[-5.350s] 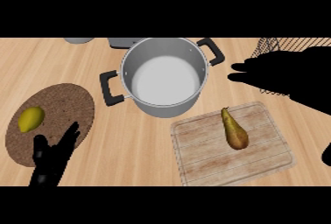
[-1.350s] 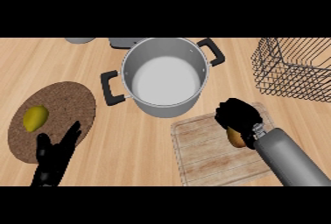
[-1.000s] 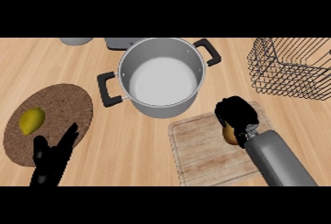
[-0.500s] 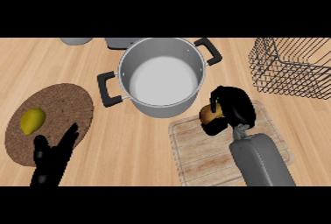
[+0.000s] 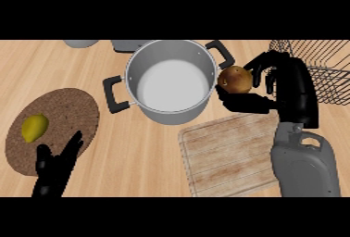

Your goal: Pick the pear from the cutting board and place it in the basket

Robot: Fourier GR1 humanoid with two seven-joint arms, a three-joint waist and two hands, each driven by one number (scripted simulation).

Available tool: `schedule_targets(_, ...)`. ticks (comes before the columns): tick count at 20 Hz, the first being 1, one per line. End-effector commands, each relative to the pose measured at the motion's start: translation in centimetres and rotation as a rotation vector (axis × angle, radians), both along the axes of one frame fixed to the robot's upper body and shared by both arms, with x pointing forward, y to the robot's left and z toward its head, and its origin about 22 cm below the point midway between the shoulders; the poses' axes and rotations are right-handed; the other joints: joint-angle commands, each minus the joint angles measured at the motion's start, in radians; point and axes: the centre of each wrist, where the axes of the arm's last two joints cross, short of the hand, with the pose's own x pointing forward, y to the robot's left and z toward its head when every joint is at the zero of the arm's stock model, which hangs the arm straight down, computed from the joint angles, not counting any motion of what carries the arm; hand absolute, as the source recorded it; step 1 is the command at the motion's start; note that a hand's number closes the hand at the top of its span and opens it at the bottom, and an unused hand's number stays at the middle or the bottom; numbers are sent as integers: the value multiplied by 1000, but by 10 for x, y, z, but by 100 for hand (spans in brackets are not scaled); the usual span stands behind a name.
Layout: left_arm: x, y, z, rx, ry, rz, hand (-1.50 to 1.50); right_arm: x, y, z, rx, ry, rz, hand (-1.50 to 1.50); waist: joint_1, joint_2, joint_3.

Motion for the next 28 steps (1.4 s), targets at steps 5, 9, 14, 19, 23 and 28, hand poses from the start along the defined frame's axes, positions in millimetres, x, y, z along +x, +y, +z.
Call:
schedule_targets(5, -13, -5, -17, -8, 79, -9, 0, -11, -48, 101, 60, -100, -204, 150, 9, 9, -10)
schedule_targets(9, -16, -2, -23, -41, 77, -12, 0, 3, -78, 126, 67, -82, -253, 150, 13, 11, -10)
schedule_targets(14, 3, -1, -6, -8, 71, -2, 0, 29, -116, 137, 55, -69, -290, 150, 18, 14, -10)
schedule_targets(19, -11, -13, -11, -15, 69, -6, 0, 56, -146, 130, 28, -21, -316, 150, 25, 14, -9)
schedule_targets(23, 4, -14, -11, -17, 64, -13, 0, 81, -173, 119, 12, -12, -319, 150, 29, 19, -9)
schedule_targets(28, 6, -16, -7, -20, 70, -31, 0, 98, -191, 81, 56, -7, -316, 150, 32, 20, -9)
